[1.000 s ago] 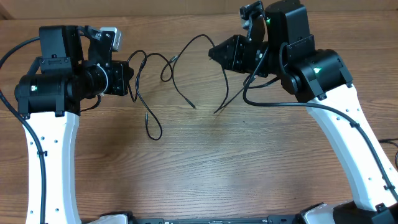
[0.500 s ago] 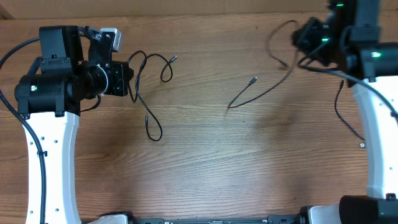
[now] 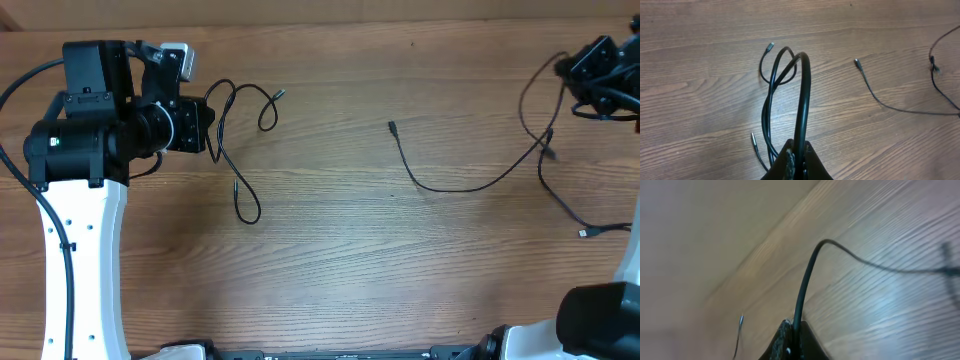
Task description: Untangle cables
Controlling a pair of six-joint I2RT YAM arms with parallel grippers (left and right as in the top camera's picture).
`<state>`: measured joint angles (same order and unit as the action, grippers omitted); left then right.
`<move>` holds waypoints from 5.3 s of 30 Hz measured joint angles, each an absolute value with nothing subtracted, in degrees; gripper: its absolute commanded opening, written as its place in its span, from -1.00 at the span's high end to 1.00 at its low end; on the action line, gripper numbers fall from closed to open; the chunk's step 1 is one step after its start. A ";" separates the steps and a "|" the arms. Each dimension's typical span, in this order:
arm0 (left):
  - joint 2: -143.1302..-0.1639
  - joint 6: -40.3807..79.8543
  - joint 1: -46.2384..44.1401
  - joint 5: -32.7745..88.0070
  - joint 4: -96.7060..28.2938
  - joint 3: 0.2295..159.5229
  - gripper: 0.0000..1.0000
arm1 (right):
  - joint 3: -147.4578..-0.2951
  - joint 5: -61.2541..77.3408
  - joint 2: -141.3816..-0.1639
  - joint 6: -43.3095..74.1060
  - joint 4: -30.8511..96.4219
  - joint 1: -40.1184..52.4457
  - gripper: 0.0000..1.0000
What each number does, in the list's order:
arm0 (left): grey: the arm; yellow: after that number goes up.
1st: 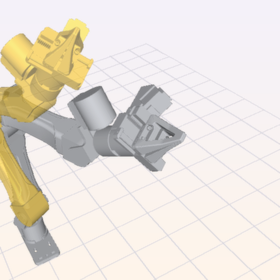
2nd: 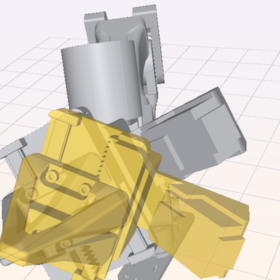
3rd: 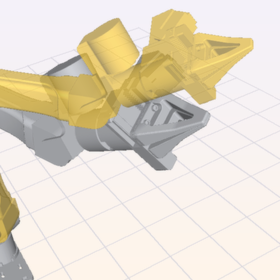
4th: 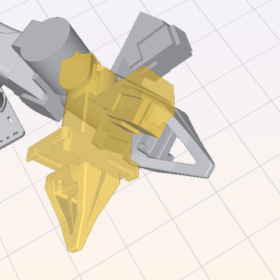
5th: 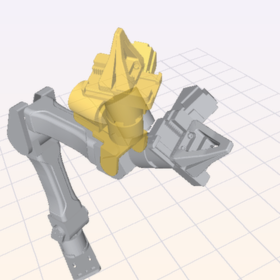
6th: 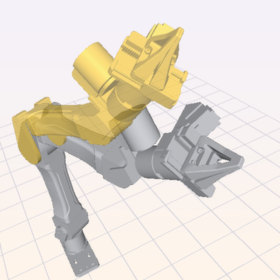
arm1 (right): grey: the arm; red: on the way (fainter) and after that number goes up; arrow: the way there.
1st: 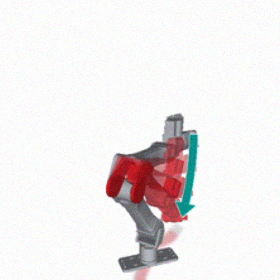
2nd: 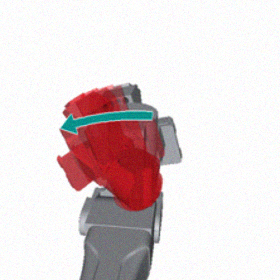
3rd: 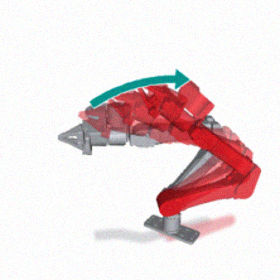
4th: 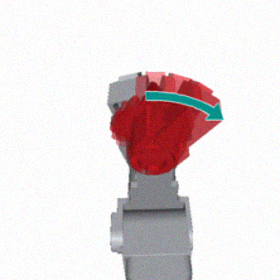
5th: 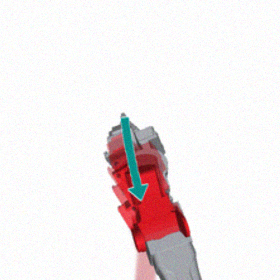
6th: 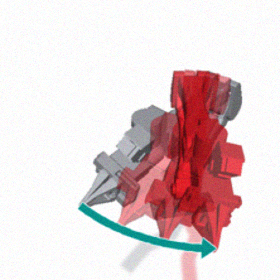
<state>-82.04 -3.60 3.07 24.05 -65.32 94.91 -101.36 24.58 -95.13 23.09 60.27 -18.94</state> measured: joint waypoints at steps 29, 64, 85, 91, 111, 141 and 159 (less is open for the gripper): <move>-82.04 -3.60 3.07 24.05 -64.77 94.91 0.92 | -101.62 7.05 -106.63 -24.05 56.47 -19.66 0.92; -82.04 -7.73 -0.58 35.44 -67.33 94.91 0.92 | -102.06 12.75 -126.28 6.79 43.38 -47.16 -1.00; -82.04 -15.25 -0.58 38.13 -67.51 94.91 0.92 | -105.54 50.00 -115.39 -5.19 71.94 -8.78 -0.98; -82.04 -15.27 -0.58 38.92 -67.90 94.91 0.92 | -105.54 50.78 -115.39 -10.63 72.77 9.78 -0.96; -82.04 -2.24 -5.93 41.63 -68.20 94.91 0.92 | -105.49 58.57 -115.39 5.96 49.15 24.82 -0.91; -82.06 13.87 -4.82 52.51 -72.58 94.91 0.92 | -105.51 40.84 -115.39 13.23 53.95 20.60 -1.00; -82.06 27.11 1.19 48.71 -61.36 94.91 0.92 | -105.51 62.94 -115.39 11.99 35.14 26.35 -1.00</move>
